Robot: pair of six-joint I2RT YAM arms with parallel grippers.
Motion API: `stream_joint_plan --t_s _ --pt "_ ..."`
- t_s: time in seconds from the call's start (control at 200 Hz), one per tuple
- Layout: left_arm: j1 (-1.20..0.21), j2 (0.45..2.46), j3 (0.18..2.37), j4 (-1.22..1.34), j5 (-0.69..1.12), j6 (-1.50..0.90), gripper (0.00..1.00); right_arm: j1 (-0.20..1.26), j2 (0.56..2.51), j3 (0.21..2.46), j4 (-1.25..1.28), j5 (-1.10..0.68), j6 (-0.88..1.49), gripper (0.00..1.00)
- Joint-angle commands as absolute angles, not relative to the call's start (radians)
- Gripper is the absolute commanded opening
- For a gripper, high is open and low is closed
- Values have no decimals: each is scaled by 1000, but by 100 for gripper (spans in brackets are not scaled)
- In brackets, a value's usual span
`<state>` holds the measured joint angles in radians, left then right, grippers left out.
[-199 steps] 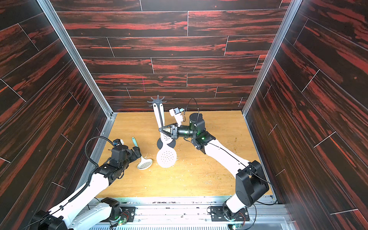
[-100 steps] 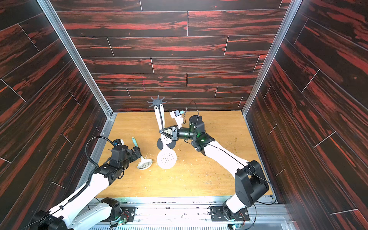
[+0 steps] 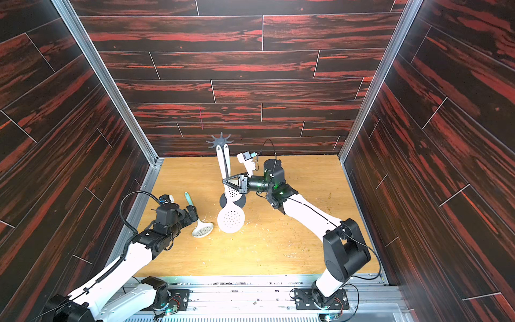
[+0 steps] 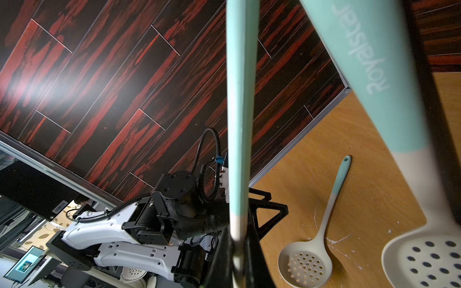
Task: Hang the skimmer on the kitchen utensil rack
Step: Hang the skimmer on the rack.
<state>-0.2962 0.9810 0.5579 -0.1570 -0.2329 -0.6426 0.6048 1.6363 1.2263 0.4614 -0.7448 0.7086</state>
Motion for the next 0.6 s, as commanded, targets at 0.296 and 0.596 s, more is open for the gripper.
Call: stream_joint_plan --t_s 0.296,0.596 --pt "-291 964 577 -183 -201 -640 100 577 1734 1229 513 -742 824 0" --pt "-291 1020 588 -166 -196 -633 100 576 1704 1146 538 -720 833 63"
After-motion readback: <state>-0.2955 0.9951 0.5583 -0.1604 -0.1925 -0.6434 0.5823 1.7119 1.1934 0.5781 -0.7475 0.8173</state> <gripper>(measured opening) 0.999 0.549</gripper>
